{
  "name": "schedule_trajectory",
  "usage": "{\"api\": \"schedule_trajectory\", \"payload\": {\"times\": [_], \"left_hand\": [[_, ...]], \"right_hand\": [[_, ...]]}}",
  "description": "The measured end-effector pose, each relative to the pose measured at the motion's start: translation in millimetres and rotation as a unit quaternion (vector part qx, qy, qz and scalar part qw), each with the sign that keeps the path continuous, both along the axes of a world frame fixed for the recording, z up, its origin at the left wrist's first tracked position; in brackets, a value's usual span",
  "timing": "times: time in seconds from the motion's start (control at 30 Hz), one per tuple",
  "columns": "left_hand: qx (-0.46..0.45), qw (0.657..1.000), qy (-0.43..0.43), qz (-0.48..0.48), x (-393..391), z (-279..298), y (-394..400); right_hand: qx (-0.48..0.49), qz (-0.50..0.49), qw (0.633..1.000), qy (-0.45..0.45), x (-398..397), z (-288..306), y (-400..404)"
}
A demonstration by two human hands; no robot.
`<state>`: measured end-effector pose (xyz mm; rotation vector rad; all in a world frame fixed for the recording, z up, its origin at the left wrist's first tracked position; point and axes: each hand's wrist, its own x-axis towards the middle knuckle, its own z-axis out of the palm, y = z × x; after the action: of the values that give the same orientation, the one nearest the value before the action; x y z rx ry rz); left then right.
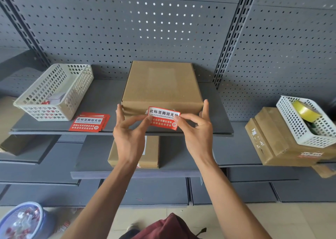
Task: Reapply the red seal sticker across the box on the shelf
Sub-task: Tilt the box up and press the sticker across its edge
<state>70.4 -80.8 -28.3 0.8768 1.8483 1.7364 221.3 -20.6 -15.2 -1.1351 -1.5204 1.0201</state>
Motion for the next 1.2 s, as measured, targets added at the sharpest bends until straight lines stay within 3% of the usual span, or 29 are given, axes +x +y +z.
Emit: {"api": "schedule_trajectory", "payload": {"times": [0.5, 0.83, 1.2], "left_hand": [[0.053, 0.998, 0.024, -0.005, -10.0, 34.3, 15.6], [0.082, 0.99, 0.112, 0.006, -21.7, 67.3, 37.4], [0.091, 0.99, 0.097, 0.039, -16.0, 86.4, 51.5]], "right_hand": [[0.091, 0.017, 0.996, 0.007, -0.5, 28.9, 18.5], [0.155, -0.006, 0.987, -0.047, -13.3, 70.4, 38.4], [0.138, -0.043, 0.984, -0.101, -34.0, 87.1, 55.8]]}}
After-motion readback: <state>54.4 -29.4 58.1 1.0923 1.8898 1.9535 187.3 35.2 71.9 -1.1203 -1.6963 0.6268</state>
